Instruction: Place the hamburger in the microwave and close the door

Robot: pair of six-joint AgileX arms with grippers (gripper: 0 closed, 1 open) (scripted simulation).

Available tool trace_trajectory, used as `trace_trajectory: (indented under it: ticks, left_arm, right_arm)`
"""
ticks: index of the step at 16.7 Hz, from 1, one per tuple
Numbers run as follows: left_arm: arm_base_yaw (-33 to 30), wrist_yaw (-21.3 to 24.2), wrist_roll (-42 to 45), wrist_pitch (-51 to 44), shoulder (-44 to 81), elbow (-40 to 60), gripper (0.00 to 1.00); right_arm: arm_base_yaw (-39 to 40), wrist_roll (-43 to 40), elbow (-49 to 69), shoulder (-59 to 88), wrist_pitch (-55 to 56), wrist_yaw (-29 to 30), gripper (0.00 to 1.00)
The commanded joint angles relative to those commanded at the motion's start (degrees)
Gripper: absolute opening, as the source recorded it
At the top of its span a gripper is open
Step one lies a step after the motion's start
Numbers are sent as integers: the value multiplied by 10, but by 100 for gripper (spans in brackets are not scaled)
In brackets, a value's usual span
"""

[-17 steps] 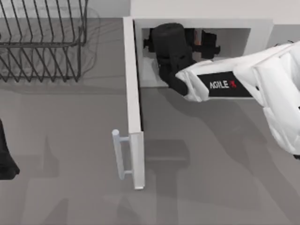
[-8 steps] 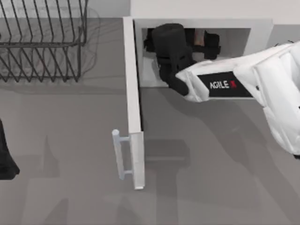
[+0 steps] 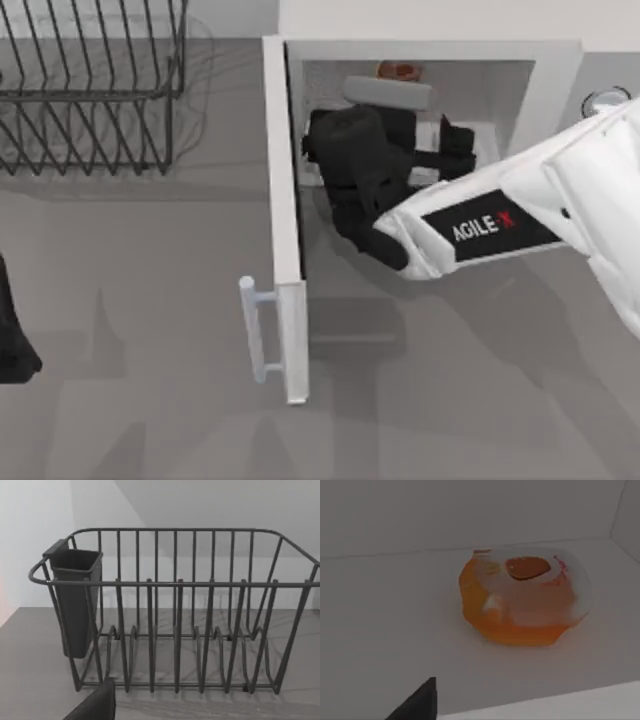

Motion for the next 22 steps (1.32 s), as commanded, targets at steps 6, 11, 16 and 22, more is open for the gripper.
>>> trace_trajectory:
  ticks: [6,11,16,22]
  left_arm:
    - [0,0,0,0,0,0,100]
    - [0,0,0,0,0,0,100]
    - [0,0,0,0,0,0,100]
    - [0,0,0,0,0,0,100]
  right_arm:
    - [76,51,-223,-111,62,68,100]
    - [98,66,-275,-142,80,88,100]
    - [94,66,-270,-148,69,87,100]
    - [94,65,-237,-251,-82,84,100]
